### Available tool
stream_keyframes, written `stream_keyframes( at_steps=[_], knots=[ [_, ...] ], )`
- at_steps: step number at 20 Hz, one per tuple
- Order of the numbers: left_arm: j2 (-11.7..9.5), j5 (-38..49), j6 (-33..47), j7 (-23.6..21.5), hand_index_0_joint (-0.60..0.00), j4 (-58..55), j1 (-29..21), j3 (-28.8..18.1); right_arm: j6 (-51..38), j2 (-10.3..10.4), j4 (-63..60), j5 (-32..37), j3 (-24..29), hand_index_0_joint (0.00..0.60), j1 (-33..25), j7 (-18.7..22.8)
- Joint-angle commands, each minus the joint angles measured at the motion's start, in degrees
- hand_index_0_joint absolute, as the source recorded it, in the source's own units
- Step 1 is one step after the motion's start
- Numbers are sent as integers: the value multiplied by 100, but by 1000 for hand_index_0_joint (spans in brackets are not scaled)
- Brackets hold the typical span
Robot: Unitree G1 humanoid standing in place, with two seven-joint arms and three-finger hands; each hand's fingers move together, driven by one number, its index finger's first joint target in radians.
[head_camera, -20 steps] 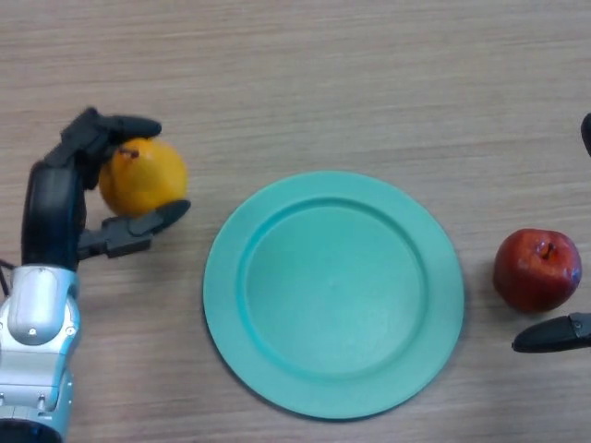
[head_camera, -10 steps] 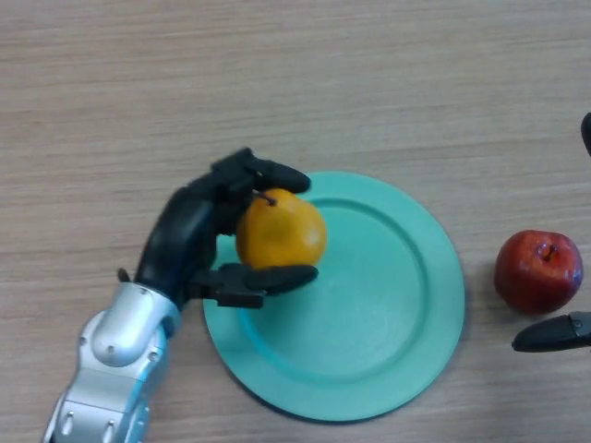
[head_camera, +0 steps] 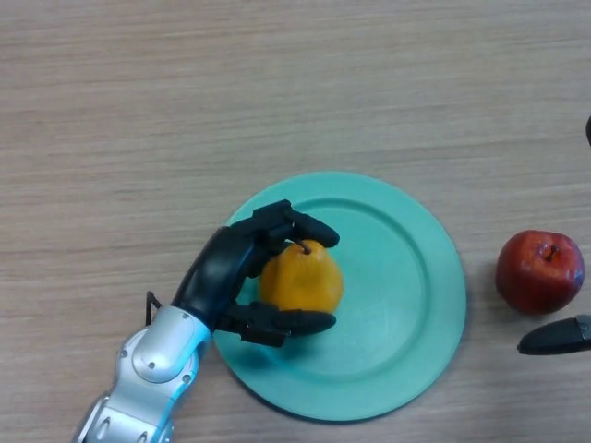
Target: Pick up the yellow pear and place it on the plate
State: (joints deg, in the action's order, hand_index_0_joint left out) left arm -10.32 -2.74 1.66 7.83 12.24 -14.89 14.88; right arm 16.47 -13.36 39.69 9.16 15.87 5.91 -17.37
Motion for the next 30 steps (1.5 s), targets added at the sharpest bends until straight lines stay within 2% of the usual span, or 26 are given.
stream_keyframes(
  at_steps=[1,2,3,4,6,7,9,11,13,16,18,19,20,22,24,27,30],
  knots=[
    [-57,-255,592,-306,-600,-164,-267,-141,-560,-117,345,167,429,0,-59,3],
    [-57,-191,443,-296,-549,-197,-258,-116,-594,-108,351,119,425,0,-44,-4],
    [-57,-196,449,-295,-451,-196,-257,-115,-567,-108,364,131,426,0,-43,-5],
    [-57,-213,485,-297,-350,-187,-259,-114,-519,-106,391,146,431,0,-36,-10],
    [-57,-437,698,-255,-56,-217,-232,-189,-380,-95,513,120,434,0,-33,-25],
    [-57,-536,725,-203,0,-285,-214,-246,-354,-86,553,114,432,0,-26,-32],
    [-57,-558,587,-31,0,-684,-120,-403,-281,-109,600,116,419,0,-89,-8],
    [-57,-138,-106,374,0,-1446,66,-593,-252,-151,557,26,379,0,-130,-29],
    [-57,76,-601,579,0,-2103,177,-756,-224,-191,578,50,430,0,-204,-35],
    [-57,1332,-1890,750,0,-3300,261,-1368,-430,-171,388,-33,294,0,-245,43],
    [-291,2150,-2579,546,0,-3759,199,-1818,-582,-170,274,-29,248,0,-240,98],
    [-397,2148,-2326,490,0,-3826,274,-1899,-624,-170,245,-11,253,0,-226,105],
    [-549,2358,-2315,426,0,-4043,385,-2220,-640,-179,169,-23,245,0,-231,126],
    [-739,2431,-2118,326,0,-4095,481,-2565,-660,-223,48,43,240,0,-303,101],
    [-829,2557,-1687,198,0,-3838,526,-2847,-721,-288,-68,94,293,0,-362,34],
    [-935,2619,-1350,-85,0,-3610,555,-2990,-793,-374,-253,202,337,0,-488,17],
    [-954,1936,-759,-308,0,-3431,591,-2948,-1013,-410,-479,104,224,0,-560,22]
  ],
)
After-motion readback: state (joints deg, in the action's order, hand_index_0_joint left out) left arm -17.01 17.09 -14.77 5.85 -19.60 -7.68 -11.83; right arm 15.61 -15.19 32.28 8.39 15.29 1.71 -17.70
